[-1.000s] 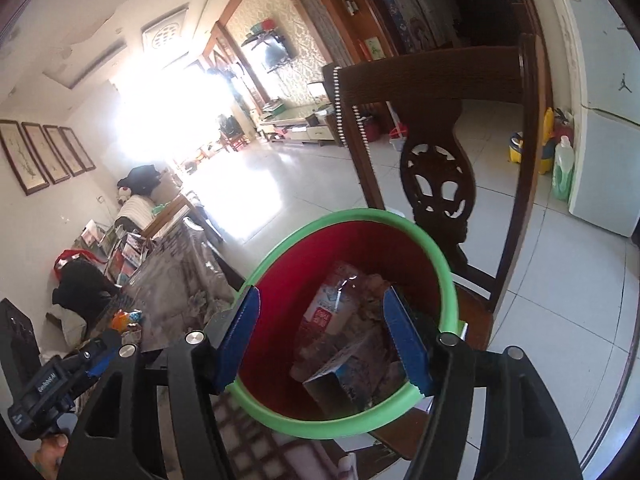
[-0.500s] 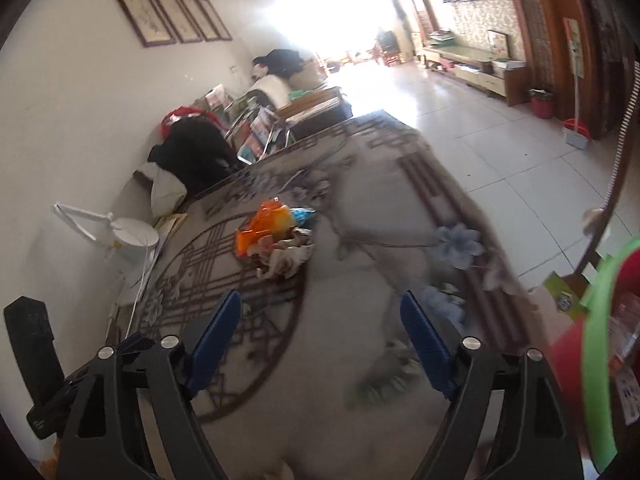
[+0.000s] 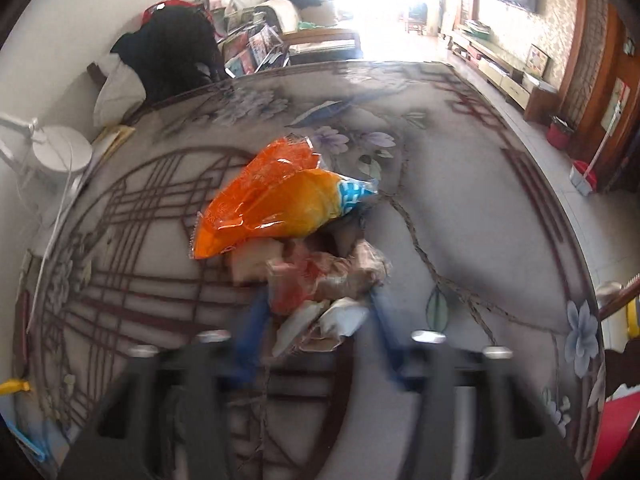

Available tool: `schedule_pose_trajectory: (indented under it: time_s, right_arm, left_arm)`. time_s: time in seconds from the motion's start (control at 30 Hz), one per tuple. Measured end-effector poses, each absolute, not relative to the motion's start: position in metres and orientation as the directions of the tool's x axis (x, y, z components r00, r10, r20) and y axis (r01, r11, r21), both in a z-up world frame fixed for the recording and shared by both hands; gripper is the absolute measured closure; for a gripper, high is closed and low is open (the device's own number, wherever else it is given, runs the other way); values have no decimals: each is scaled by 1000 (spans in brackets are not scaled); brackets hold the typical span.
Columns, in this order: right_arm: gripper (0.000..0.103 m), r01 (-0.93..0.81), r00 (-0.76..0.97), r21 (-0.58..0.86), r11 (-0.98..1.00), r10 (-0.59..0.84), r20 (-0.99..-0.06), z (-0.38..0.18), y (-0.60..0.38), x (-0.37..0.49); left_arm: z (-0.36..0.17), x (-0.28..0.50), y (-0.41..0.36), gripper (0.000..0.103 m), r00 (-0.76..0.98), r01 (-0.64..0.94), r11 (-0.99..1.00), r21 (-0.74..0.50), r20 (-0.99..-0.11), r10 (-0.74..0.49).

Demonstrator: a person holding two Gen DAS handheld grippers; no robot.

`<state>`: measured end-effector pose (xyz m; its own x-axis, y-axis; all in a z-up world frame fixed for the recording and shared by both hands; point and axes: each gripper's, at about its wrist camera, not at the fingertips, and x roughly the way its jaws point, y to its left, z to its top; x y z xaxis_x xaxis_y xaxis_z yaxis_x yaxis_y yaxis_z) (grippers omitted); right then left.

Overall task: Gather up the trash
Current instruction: 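Grasp the orange snack bag with the left tool while the right tool grasps crumpled foil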

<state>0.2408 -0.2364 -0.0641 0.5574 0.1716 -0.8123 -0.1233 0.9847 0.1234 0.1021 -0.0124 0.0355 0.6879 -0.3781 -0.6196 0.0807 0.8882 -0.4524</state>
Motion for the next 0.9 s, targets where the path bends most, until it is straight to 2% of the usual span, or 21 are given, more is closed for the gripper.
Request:
schedule_pose_trajectory:
  time_s: [0.03, 0.17, 0.3, 0.43, 0.5, 0.63, 0.7, 0.83, 0.9]
  right_arm:
    - [87, -131, 565, 126, 983, 179, -805, -63, -236, 240]
    - [88, -175, 564, 179, 968, 247, -788, -50, -250, 210]
    - [88, -212, 567, 211, 954, 296, -768, -36, -284, 137]
    - [88, -161, 584, 267, 950, 309, -751, -33, -335, 56]
    - [88, -114, 602, 341, 933, 338, -724, -33, -357, 31]
    - [88, -41, 633, 433, 901, 358, -686, -40, -379, 16]
    - [88, -32, 616, 469, 883, 387, -686, -47, -381, 21]
    - [88, -40, 601, 512, 858, 430, -674, -50, -384, 24]
    - [88, -50, 605, 512, 857, 434, -667, -48, -384, 23]
  left_arm:
    - [35, 103, -12, 22, 687, 78, 888, -453, -621, -377]
    - [29, 104, -17, 22, 680, 74, 901, -428, -639, -360]
    - [20, 108, -32, 22, 679, 82, 932, -352, -665, -311]
    - [3, 135, -70, 20, 662, 132, 965, -227, -704, -256]
    - [-4, 149, -88, 19, 652, 164, 967, -197, -714, -256]
    - [-8, 197, -124, 16, 679, 179, 980, -87, -710, -187]
    - [-12, 218, -137, 6, 682, 188, 982, -36, -715, -157]
    - [-33, 263, -162, 6, 663, 214, 967, 139, -747, -40]
    - [-44, 283, -167, 6, 649, 211, 961, 180, -761, 0]
